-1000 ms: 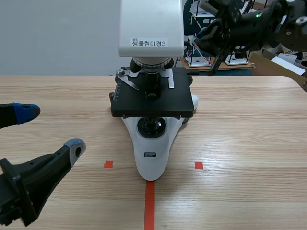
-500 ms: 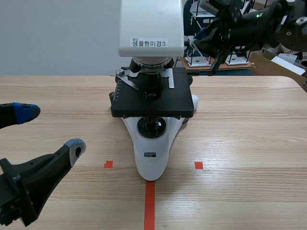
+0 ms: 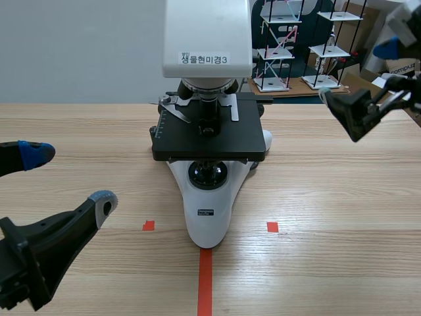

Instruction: Return to the home posture

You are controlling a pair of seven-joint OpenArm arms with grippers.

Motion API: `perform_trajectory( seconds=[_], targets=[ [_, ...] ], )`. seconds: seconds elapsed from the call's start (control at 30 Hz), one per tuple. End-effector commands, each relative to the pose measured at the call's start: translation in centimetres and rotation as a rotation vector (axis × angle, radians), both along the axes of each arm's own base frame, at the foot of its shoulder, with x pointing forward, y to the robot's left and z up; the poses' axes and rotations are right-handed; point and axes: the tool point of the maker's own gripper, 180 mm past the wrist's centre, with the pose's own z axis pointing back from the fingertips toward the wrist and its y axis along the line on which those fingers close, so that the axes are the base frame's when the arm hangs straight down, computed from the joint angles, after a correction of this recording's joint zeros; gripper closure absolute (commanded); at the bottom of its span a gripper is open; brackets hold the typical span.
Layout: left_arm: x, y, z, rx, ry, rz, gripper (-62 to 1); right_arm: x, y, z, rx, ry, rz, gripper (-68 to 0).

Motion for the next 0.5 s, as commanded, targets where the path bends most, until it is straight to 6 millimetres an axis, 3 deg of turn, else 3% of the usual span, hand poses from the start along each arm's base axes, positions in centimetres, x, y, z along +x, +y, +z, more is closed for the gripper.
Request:
perform_trajectory(
  seconds=[0.0,0.27,0.47],
  targets=[
    [0.2,0.0,0.7,-0.019,-0.022,0.007,-62.3,-1.1,0.3,0.7,0.027,-0.034,0.008,-67.9],
    [0.2,0.0,0.7,-0.019,-0.022,0.007,-62.3,-8.8,1.9,-0.9,0.136,0.026,0.031,-67.9],
    [0.2,0.0,0.7,-0.019,-0.022,0.007,-62.3,-12.2,2.0,-0.3,0.208,0.042,-0.044,-67.9]
  ],
)
